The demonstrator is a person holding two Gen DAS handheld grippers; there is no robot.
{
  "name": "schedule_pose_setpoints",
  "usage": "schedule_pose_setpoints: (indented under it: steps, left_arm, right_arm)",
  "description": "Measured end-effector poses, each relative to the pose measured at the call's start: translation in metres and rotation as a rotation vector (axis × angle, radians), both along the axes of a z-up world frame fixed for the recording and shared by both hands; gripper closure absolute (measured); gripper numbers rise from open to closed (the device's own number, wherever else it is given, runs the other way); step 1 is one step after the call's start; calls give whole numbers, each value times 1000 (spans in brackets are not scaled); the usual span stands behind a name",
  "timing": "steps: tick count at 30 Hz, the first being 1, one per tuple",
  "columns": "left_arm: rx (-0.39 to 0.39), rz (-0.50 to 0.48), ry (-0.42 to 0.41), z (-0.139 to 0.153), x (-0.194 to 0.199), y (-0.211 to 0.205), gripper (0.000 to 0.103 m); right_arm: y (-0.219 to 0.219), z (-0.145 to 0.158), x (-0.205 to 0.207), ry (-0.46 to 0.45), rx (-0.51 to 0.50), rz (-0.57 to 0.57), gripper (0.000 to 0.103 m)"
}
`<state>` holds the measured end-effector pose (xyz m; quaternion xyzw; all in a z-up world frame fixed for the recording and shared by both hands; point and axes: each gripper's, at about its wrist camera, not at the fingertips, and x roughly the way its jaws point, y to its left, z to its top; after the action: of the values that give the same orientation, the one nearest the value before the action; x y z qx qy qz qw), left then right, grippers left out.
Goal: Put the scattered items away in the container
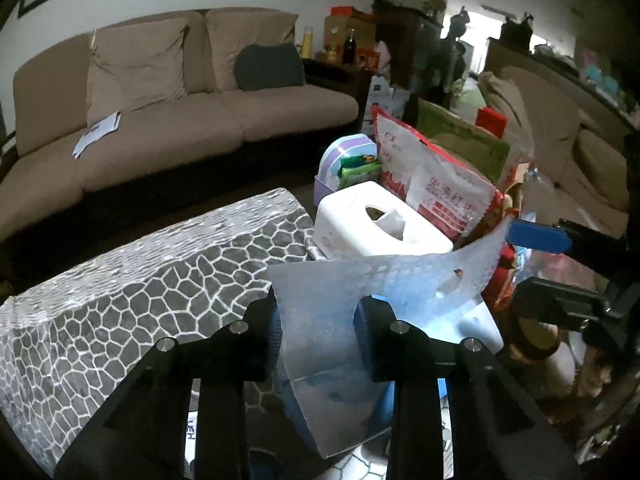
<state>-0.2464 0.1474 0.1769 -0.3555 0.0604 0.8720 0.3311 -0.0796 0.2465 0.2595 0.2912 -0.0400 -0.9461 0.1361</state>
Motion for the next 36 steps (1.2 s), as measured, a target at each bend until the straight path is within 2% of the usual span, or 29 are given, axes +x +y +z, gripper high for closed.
schedule_pose_setpoints:
  steps: [5, 9, 12, 24, 28, 30, 32, 36]
  left_arm:
    - [17, 9, -15, 0, 2, 1, 74]
    - [18, 8, -13, 1, 3, 1, 74]
    - [24, 2, -10, 1, 4, 2, 75]
    - [75, -5, -30, -2, 1, -5, 78]
    - [87, -10, -38, -1, 1, -6, 81]
    - [84, -3, -33, 0, 1, -6, 82]
    - [87, 0, -36, 0, 1, -7, 82]
    - [66, -5, -31, -3, 2, -6, 84]
  right_arm:
    - [-12, -9, -8, -22, 62, -73, 23]
    - [-14, -20, -23, -75, 66, -129, 50]
    - [-13, -25, -32, -103, 27, -144, 56]
    - [-20, -25, -50, -132, -22, -154, 58]
    - [-14, -27, -52, -143, -95, -157, 69]
    - [-16, -26, -51, -137, -85, -153, 82]
    - [-19, -24, -46, -117, -66, -134, 87]
    - [-24, -25, -37, -88, -45, -92, 92]
